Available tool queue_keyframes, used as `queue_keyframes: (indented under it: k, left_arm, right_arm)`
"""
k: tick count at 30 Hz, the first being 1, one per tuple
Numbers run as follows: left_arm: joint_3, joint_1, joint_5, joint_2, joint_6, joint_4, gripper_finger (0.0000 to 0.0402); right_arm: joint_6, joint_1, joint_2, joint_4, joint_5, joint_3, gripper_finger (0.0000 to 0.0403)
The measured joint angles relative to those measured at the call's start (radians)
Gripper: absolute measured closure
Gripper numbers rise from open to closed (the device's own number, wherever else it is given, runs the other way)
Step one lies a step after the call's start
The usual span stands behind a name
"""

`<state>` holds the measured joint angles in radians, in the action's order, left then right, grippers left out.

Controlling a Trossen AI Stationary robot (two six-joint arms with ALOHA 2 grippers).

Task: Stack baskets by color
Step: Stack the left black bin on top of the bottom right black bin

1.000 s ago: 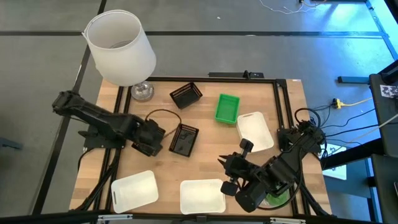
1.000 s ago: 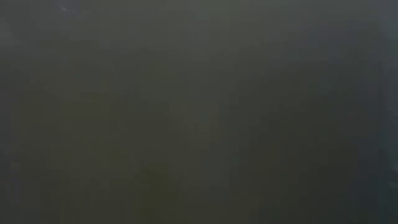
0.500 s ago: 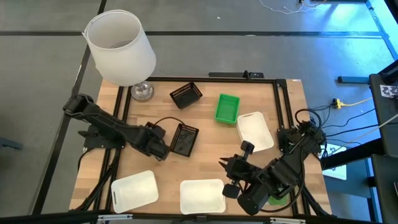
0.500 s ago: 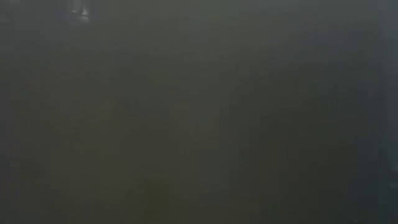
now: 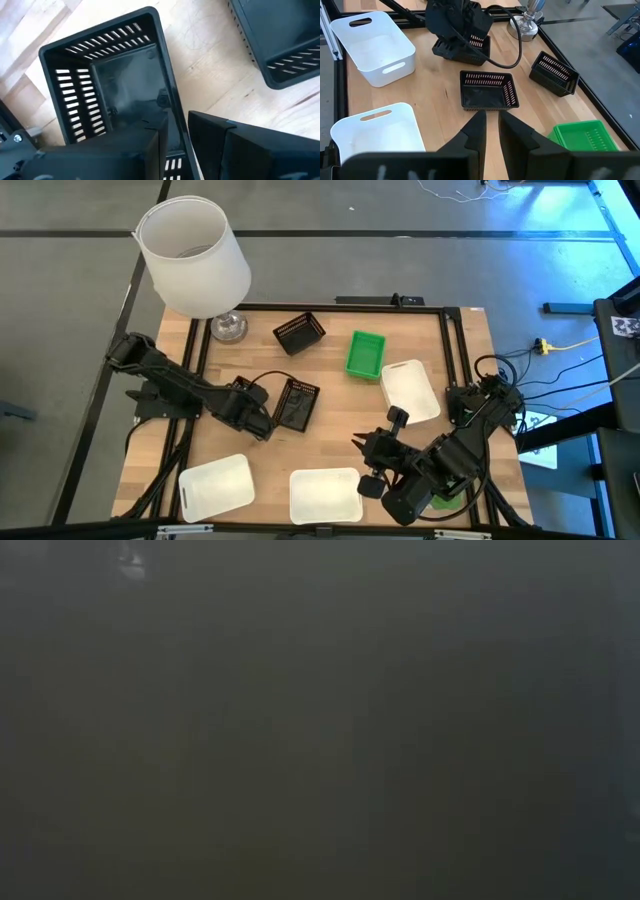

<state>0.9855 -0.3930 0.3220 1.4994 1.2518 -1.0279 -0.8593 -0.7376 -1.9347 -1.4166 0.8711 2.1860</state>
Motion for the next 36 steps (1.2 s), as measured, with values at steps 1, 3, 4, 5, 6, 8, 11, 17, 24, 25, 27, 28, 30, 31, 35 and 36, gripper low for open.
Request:
queue_keyframes:
  k: [1, 3, 4, 5, 6, 8, 11, 17, 24, 25, 27, 28, 30, 31, 35, 36]
  left_arm:
    - [0.0, -0.003, 0.001, 0.0, 0.0, 0.0, 0.0335]
    - [-0.005, -0.004, 0.001, 0.0, 0.001, 0.007, 0.0335]
    - [-0.011, -0.004, 0.001, 0.0, 0.001, 0.009, 0.0335]
    - [-0.017, -0.003, 0.001, 0.0, 0.003, 0.01, 0.0335]
    - [-0.023, -0.003, 0.001, 0.0, 0.005, 0.011, 0.0335]
    - [-0.042, -0.003, -0.001, 0.0, 0.024, 0.015, 0.0335]
    - [-0.082, -0.003, -0.025, 0.0, 0.026, 0.049, 0.0335]
    - [-0.13, 0.01, -0.028, 0.0, 0.029, 0.096, 0.0335]
    - [-0.111, 0.009, -0.007, -0.025, -0.015, 0.087, 0.0335]
    - [-0.106, 0.009, -0.002, -0.039, -0.025, 0.082, 0.0335]
    - [-0.098, 0.009, 0.002, -0.062, -0.031, 0.075, 0.0335]
    - [-0.097, 0.009, 0.002, -0.075, -0.031, 0.074, 0.0335]
    - [-0.092, 0.009, 0.004, -0.103, -0.031, 0.075, 0.0335]
    - [-0.092, 0.009, 0.004, -0.113, -0.031, 0.077, 0.0335]
    - [-0.092, 0.003, -0.015, -0.118, -0.031, 0.09, 0.0335]
    - [-0.092, 0.001, -0.018, -0.112, -0.031, 0.094, 0.0335]
  right_arm:
    - [0.0, 0.0, 0.0, 0.0, 0.0, 0.0, 0.0352]
    - [0.0, 0.0, 0.0, 0.0, 0.0, 0.0, 0.0352]
    - [0.0, 0.0, 0.0, 0.0, 0.0, 0.0, 0.0352]
    - [0.0, 0.0, 0.0, 0.0, 0.0, 0.0, 0.0352]
    - [0.0, 0.0, 0.0, 0.0, 0.0, 0.0, 0.0352]
    - [0.0, 0.0, 0.0, 0.0, 0.0, 0.0, 0.0352]
    - [0.0, 0.0, 0.0, 0.001, 0.0, 0.0, 0.0352]
    - [0.0, 0.0, 0.0, 0.001, 0.0, 0.0, 0.0352]
    - [0.0, 0.0, 0.0, 0.002, 0.0, 0.0, 0.0352]
    - [0.0, 0.0, 0.0, 0.002, 0.0, 0.0, 0.0352]
    - [0.0, 0.001, 0.0, 0.002, 0.0, 0.0, 0.0352]
    - [0.0, 0.001, 0.0, 0.003, 0.0, 0.0, 0.0352]
    - [0.0, 0.001, 0.0, 0.003, 0.001, 0.0, 0.0352]
    - [0.0, 0.001, 0.0, 0.003, 0.001, 0.0, 0.0352]
    - [0.0, 0.001, 0.0, 0.003, 0.001, 0.0, 0.0352]
    - [0.0, 0.001, 0.0, 0.002, 0.001, 0.0, 0.0352]
